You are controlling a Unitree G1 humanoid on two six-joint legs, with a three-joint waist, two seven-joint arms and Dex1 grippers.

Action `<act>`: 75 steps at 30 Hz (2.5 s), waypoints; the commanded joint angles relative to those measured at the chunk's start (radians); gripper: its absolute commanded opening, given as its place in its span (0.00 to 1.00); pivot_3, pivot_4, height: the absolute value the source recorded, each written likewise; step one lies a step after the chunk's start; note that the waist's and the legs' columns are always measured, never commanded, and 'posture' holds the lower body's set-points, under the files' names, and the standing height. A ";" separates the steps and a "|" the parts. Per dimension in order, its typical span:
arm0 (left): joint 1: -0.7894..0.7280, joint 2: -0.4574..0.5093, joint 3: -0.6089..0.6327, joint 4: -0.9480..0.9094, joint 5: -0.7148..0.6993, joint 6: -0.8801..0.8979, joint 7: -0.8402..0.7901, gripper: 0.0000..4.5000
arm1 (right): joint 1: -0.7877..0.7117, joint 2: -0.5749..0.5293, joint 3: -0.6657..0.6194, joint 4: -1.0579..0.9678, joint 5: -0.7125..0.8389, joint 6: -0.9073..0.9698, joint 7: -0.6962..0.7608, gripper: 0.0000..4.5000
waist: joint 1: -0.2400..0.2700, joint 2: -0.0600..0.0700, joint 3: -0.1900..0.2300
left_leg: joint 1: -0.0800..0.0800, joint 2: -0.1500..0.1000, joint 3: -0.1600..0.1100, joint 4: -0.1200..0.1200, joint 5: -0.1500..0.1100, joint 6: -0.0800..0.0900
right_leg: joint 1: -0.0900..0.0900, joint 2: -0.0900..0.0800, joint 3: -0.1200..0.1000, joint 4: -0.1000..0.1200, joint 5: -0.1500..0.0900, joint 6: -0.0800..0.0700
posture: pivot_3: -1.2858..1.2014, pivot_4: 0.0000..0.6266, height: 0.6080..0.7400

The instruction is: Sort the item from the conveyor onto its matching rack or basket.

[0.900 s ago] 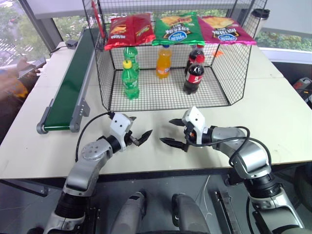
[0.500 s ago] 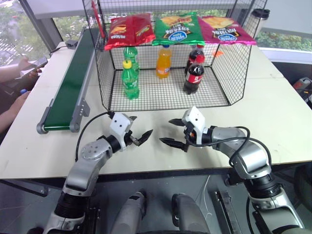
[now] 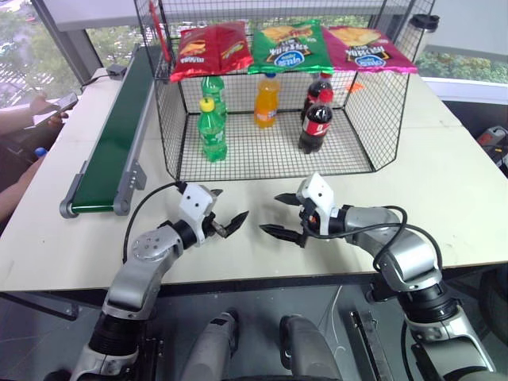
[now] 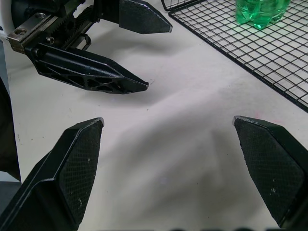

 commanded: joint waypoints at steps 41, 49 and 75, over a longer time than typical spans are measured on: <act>-0.002 0.010 -0.017 -0.031 0.012 -0.013 -0.005 1.00 | -0.004 -0.021 -0.005 -0.041 0.012 -0.025 0.019 0.99 | 0.000 0.000 0.000 | 0.000 0.000 0.000 0.000 0.000 0.000 | 0.000 0.000 0.000 0.000 0.000 0.000 | 0.52 0.24 0.99; 0.001 0.004 -0.014 -0.038 0.010 -0.008 0.000 1.00 | -0.003 -0.026 -0.007 -0.056 0.024 -0.013 0.029 0.99 | 0.000 0.000 0.000 | 0.000 0.000 0.000 0.000 0.000 0.000 | 0.000 0.000 0.000 0.000 0.000 0.000 | 0.52 0.24 0.99; 0.045 0.223 0.742 -0.128 -0.346 0.329 0.148 1.00 | -0.148 0.005 -0.030 -0.169 0.206 0.069 0.057 0.99 | 0.001 0.000 0.000 | -0.001 0.000 -0.001 -0.001 0.000 0.000 | 0.000 0.000 0.000 -0.001 -0.001 0.001 | 0.52 0.24 0.99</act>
